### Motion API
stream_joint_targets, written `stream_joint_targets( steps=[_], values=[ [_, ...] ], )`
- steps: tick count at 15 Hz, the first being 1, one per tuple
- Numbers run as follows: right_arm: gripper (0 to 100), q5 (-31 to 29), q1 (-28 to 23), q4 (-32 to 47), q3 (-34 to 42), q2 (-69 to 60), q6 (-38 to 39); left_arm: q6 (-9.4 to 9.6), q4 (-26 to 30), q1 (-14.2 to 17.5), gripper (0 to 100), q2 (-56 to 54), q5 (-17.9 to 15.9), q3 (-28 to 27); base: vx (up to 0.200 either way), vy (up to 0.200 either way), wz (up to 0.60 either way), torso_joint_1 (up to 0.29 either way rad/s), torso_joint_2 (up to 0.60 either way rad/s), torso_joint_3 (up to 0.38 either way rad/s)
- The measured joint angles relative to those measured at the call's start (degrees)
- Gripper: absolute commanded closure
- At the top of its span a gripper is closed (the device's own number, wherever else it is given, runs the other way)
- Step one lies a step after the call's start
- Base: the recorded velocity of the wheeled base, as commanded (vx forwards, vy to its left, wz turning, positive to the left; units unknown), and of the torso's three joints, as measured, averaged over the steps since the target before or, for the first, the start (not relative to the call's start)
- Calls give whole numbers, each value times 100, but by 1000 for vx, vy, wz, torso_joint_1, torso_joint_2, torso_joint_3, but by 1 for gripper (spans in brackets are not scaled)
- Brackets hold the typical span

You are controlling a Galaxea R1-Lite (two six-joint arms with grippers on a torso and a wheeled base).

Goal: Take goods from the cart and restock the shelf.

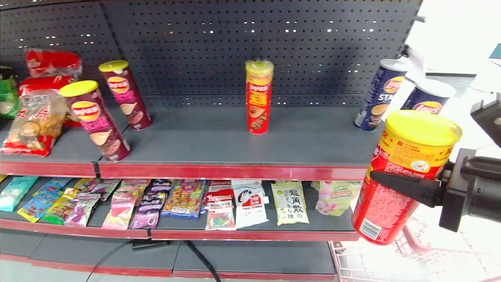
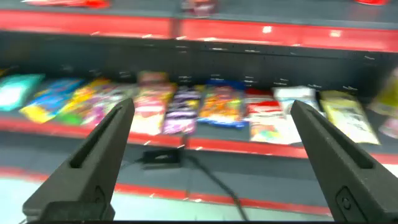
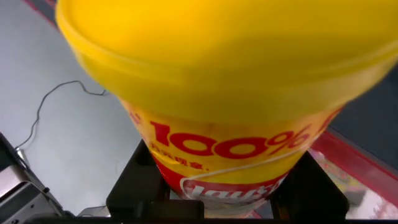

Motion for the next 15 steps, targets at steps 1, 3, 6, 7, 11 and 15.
stream_joint_targets(
  steps=[1, 3, 6, 7, 11, 15],
  values=[
    [100, 2, 7, -21, 0, 2, 0, 1, 0, -2, 0, 0, 2, 0, 0, 0, 0, 0, 0, 0],
    [100, 0, 5, -24, -2, -5, -4, 1, 5, 0, 0, 0, 0, 0, 0, 0, 0, 0, 0, 0],
    [100, 2, -11, -21, 11, 2, -15, 1, 5, -5, 0, 0, 2, 0, 0, 0, 0, 0, 0, 0],
    [100, 9, -12, -16, 13, -2, -17, 0, 5, -5, 0, 0, 2, 0, 0, 0, 0, 0, 0, 0],
    [100, 13, -23, -57, 46, 22, 2, 0, 0, -2, 0, 0, 0, -2, 0, 200, 0, 1, 2, 5],
    [100, 262, 7, -51, 83, -6, -2, 0, 0, -2, 0, 0, 5, -2, 0, 200, 0, 6, 4, 2]
  ],
)
